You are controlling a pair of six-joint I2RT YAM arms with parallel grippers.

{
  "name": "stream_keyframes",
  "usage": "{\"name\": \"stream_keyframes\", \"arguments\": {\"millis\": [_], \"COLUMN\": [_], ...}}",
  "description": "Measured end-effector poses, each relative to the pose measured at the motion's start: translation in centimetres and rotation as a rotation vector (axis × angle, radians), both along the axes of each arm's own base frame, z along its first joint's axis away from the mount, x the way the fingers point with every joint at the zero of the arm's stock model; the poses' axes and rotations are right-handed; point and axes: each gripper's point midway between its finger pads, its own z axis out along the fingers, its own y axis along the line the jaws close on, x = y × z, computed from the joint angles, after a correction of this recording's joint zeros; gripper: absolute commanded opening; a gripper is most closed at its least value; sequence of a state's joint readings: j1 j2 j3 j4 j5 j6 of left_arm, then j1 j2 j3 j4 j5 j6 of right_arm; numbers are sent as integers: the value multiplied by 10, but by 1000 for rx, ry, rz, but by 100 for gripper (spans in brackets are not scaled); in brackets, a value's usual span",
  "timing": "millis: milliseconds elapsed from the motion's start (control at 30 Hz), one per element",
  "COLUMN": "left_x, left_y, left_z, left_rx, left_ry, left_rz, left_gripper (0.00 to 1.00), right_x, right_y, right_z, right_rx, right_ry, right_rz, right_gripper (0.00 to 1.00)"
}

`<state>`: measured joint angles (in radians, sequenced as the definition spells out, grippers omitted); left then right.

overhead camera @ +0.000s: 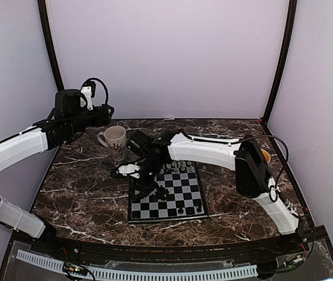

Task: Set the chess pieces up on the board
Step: Pick up the queen from the chessboard.

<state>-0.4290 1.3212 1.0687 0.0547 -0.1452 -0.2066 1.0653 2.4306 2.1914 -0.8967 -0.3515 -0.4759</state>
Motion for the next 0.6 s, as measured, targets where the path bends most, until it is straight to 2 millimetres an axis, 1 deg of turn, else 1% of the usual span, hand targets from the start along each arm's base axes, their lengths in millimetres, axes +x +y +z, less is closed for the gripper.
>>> {"name": "stream_keyframes", "arguments": {"millis": [133, 333, 600], "left_x": [1, 1, 0], "left_y": [-1, -2, -3], "left_z": [-2, -3, -4], "left_rx": [2, 1, 0], "left_ry": [5, 8, 10], "left_rz": [-2, -7, -15], "left_gripper": [76, 76, 76], "right_x": [-5, -9, -10], "right_y": [4, 13, 12], "right_z": [-3, -1, -3], "right_rx": [-3, 10, 1], "right_ry": [16, 20, 29], "right_rz": [8, 11, 4], "right_gripper": [35, 23, 12]}}
